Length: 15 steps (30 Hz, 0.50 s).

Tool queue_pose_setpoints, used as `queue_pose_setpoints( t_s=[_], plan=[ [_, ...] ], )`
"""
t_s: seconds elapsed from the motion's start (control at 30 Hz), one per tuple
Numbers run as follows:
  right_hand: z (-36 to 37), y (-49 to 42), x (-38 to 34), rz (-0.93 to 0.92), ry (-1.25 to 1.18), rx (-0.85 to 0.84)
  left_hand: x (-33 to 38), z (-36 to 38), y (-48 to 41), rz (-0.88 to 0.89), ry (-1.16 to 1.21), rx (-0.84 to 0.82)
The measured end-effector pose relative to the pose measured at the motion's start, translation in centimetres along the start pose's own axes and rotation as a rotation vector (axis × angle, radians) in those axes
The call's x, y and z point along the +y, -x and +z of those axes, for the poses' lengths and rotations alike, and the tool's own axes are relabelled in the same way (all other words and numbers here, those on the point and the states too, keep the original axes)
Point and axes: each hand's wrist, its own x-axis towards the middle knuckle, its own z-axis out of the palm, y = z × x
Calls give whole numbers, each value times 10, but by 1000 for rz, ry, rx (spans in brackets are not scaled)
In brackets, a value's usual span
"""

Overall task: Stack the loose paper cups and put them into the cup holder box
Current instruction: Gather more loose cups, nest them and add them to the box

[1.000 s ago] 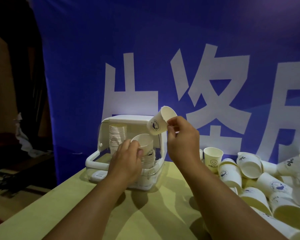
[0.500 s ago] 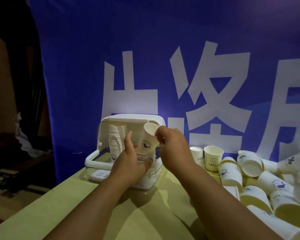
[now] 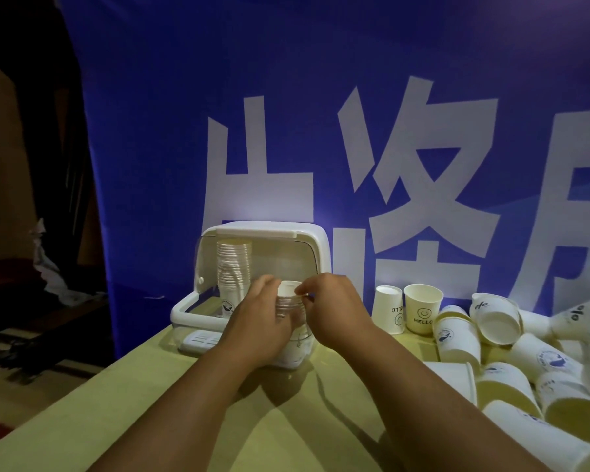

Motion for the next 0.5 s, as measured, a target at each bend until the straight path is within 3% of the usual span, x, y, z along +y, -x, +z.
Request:
queue_pose_setpoints(
  t_s=[0.17, 0.27, 0.33, 0.5],
  plan=[
    [-9, 8, 0, -13, -60, 6, 4, -4, 3, -19, -84, -7],
    [-32, 18, 4, -5, -62, 91, 12, -3, 7, 80, -262, 112],
    [-55, 26, 10, 20, -33, 102, 29, 1, 13, 175, -257, 160],
    [-105, 56, 38, 110, 101, 12, 75, 18, 36, 323, -66, -46]
  ],
)
